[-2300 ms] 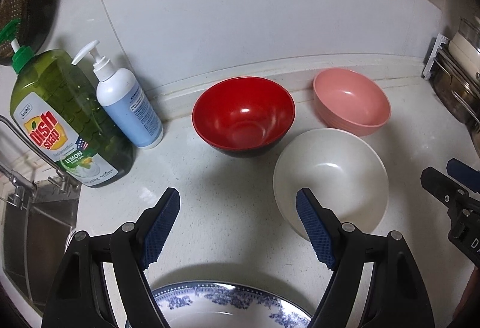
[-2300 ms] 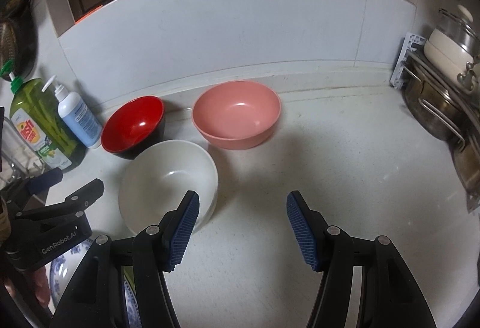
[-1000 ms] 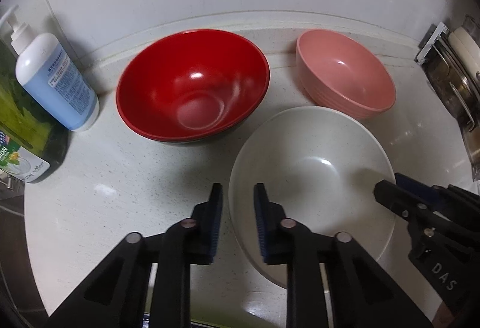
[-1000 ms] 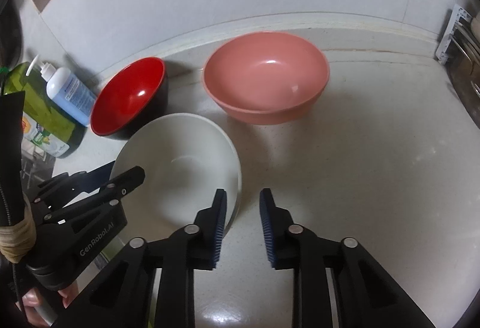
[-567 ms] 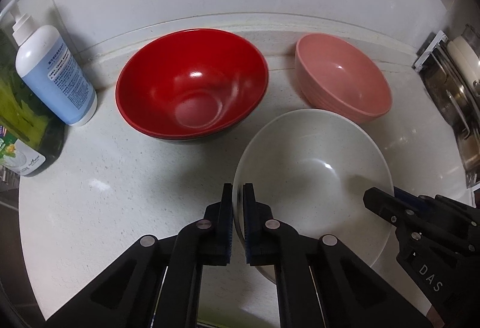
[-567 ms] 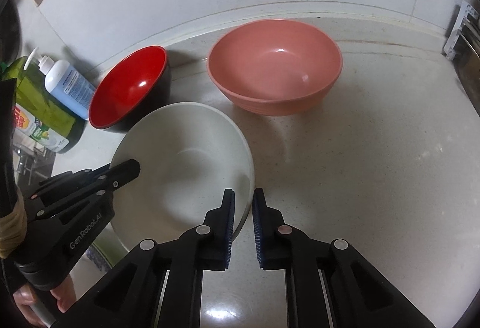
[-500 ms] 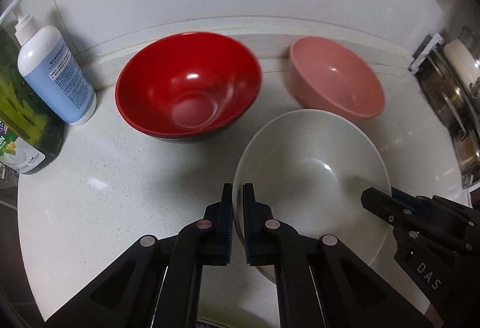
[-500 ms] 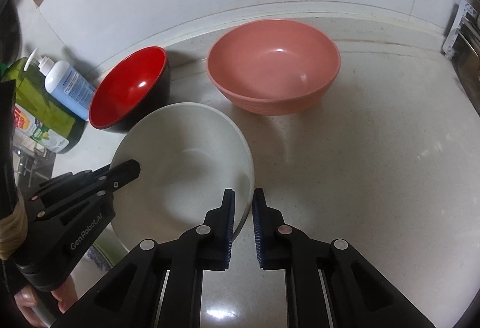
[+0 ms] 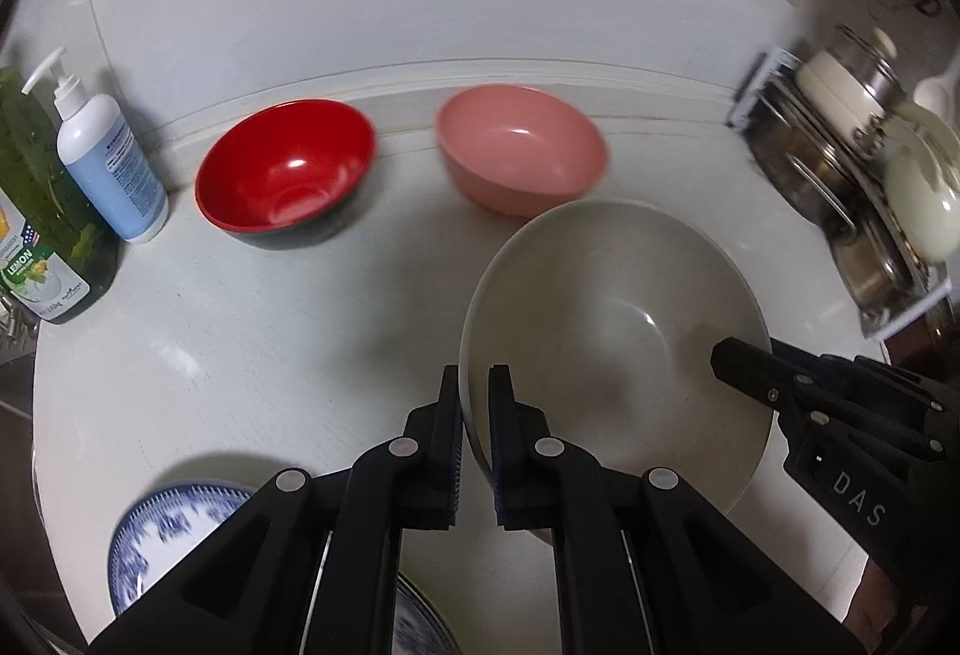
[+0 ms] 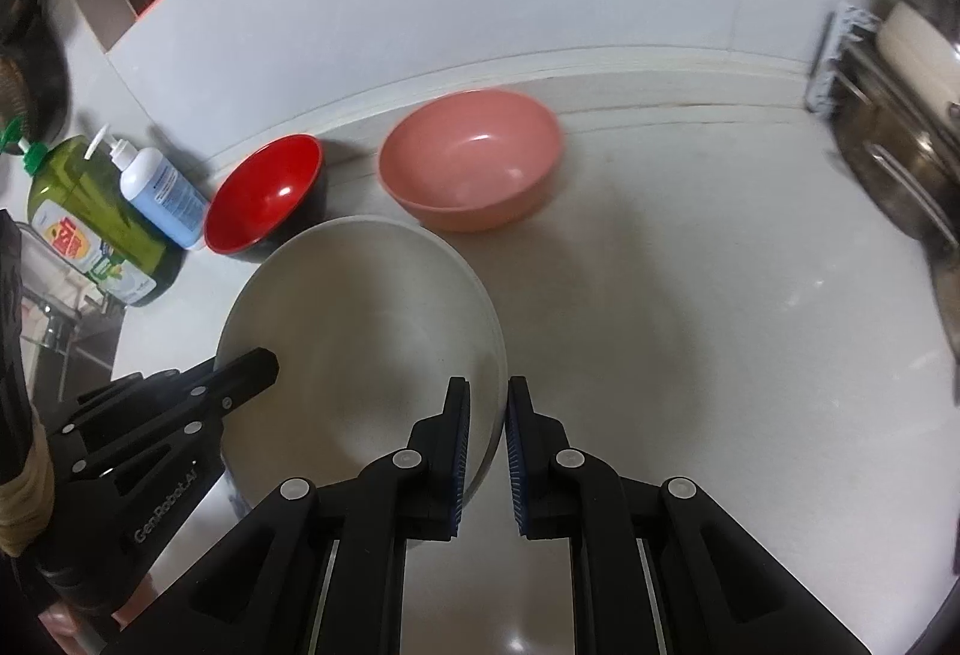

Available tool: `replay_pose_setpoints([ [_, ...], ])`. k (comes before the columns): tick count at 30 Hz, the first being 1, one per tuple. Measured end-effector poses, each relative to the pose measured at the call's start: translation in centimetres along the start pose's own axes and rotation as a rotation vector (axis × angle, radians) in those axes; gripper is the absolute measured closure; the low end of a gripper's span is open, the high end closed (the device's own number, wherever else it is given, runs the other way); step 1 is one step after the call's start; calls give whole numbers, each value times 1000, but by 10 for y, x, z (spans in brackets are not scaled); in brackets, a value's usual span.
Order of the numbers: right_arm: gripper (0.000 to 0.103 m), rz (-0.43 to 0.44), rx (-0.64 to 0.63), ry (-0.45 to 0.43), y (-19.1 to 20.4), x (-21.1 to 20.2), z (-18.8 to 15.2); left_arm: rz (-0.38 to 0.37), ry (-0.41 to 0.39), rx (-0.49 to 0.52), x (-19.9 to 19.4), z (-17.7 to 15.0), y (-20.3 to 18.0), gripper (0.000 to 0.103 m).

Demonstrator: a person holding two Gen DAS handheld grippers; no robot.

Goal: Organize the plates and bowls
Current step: 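Lift the white bowl with both grippers and carry it beside the plate stack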

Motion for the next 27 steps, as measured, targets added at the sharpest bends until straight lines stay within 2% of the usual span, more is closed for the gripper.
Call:
replay_pose_setpoints([
  [11, 89, -45, 5, -41, -26, -44, -43, -58, 39, 22, -12, -43, -33, 91],
  [27, 89, -50, 5, 48, -55, -38, -98, -18, 103, 41, 1, -90, -57, 91],
])
Point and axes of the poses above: each gripper's, at about its wrist camera, not at the fingertips, and x roughly the way its jaws point, y to its left, z to its top, the point moved 1 cm from there along x, roughly the way its jaws point, and after that the axes turned 5 degrees about -x, right-handed, at the moved point
